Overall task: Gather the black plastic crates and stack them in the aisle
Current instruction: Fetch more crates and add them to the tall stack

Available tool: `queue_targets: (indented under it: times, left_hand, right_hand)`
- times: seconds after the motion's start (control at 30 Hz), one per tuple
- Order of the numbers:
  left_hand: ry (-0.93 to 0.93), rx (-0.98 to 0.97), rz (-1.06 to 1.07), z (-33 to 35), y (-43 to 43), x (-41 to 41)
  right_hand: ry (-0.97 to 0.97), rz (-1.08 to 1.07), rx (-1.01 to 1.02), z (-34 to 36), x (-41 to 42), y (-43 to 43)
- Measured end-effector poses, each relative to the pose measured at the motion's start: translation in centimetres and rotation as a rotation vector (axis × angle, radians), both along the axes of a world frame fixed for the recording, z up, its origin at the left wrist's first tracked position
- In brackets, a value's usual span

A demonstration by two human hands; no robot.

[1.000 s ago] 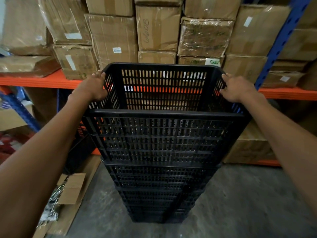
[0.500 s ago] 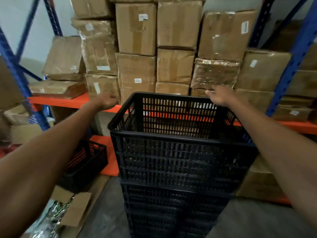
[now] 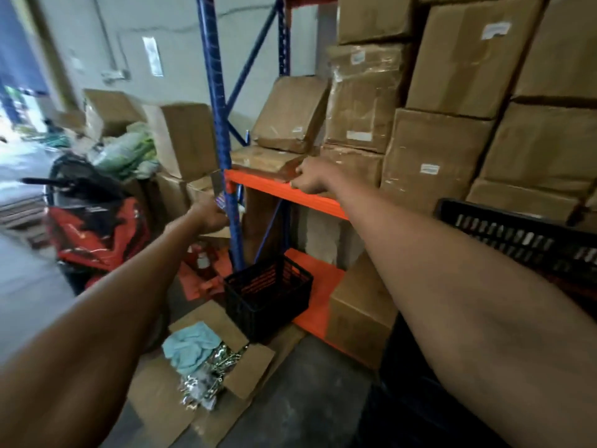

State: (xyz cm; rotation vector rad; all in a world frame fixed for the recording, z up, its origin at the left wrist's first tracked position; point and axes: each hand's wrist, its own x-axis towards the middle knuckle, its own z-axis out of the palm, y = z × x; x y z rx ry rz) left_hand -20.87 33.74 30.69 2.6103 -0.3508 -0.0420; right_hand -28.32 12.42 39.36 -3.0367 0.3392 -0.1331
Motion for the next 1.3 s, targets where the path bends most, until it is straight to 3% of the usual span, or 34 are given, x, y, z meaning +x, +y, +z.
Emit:
queue_targets:
  times: [0.23, 0.5, 0.83, 0.97, 1.17, 1.3]
  left_hand:
    - [0.178, 0.031, 0.091, -11.1, 9.4, 9.2]
    - [0.535, -0.178, 0.214, -26.6, 9.8, 18.6]
    - [0.759, -0.283, 0.422, -49.2, -0.1, 36.9]
    - [0.768, -0.333, 0.597, -60.2, -5.4, 45.5]
    - [0.532, -0.420, 0.840, -74.1, -10.7, 54.4]
    - [0.420, -0.457, 1.027, -79.5, -12.2, 56.1]
  right_hand:
    - [0.302, 0.013, 0.101, -16.6, 13.0, 7.4]
    - [0.603, -0.072, 0.163, -35.2, 24.8, 2.5]
    - [0.494, -0.075, 0.335, -55.6, 49.0, -10.1]
    - [0.429, -0.111, 0.323, -67.2, 59.5, -16.3]
    - [0.350, -0.237, 0.231, -83.1, 70.3, -24.8]
    - [0.334, -0.293, 0.233, -89.4, 75.9, -28.7]
